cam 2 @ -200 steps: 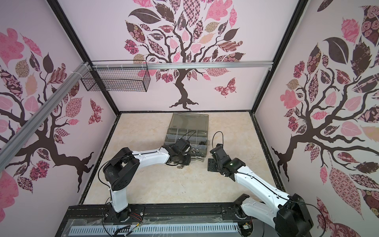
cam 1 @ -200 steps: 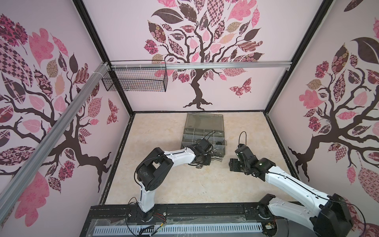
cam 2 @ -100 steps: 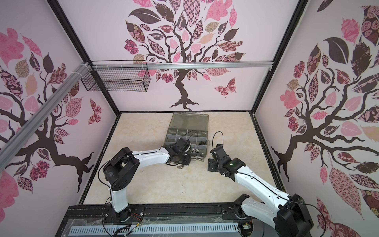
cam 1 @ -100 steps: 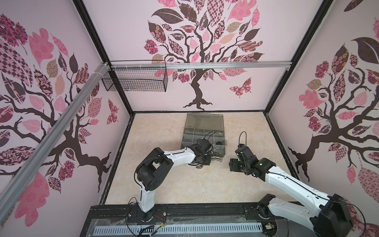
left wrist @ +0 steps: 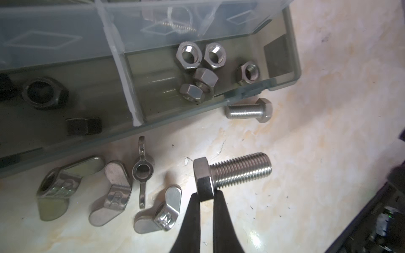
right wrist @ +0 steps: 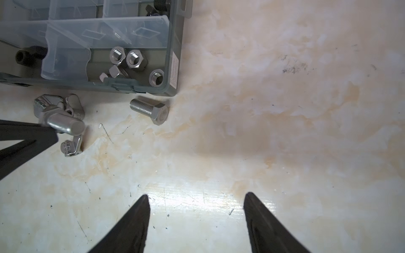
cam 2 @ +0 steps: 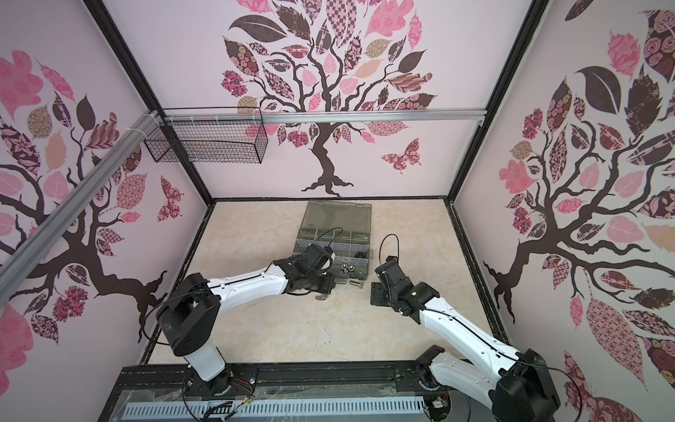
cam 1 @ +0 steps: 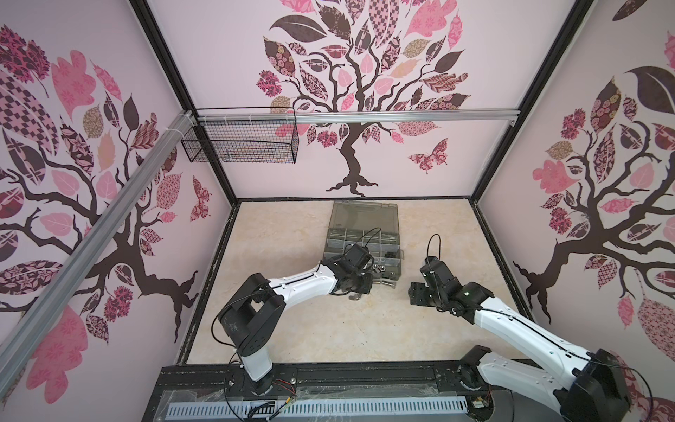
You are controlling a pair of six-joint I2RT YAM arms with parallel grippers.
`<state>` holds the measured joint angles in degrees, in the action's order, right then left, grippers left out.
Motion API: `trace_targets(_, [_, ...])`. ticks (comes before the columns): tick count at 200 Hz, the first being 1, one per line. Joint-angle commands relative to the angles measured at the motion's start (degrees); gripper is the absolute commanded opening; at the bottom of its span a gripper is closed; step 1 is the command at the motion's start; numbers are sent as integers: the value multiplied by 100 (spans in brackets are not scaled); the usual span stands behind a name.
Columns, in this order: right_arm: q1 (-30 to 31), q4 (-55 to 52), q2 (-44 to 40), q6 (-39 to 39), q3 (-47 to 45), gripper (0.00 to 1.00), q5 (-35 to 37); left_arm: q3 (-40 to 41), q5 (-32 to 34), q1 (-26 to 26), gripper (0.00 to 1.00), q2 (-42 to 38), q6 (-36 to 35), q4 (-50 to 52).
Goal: Sort the screws and nuts into containers
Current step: Pick up the screw at the center of the table, then place the screw into the container.
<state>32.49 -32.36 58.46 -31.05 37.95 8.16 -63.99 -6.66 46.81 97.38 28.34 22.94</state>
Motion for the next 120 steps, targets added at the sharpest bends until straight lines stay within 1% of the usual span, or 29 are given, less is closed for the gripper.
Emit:
trace_targets(1, [-20, -199, -154, 46, 280, 71, 100, 15, -99, -24, 0, -299, -75, 38])
trace_targets(19, [-15, -247, -190, 46, 350, 70, 101, -171, -117, -169, 0, -386, -48, 14])
trace_targets(44, [-18, -330, -234, 40, 430, 70, 114, -663, -196, -512, 0, -176, -72, 32])
trace_targets(60, [-9, -414, -271, 46, 484, 70, 137, -1122, -287, -687, 0, 132, -207, 132])
trace_targets(94, [-17, -514, -398, 24, 520, 70, 184, -2152, -246, -880, 0, 920, -485, 497])
trace_targets(120, [-15, -593, -458, 3, 529, 71, 196, -2583, -266, -977, 0, 1360, -501, 567])
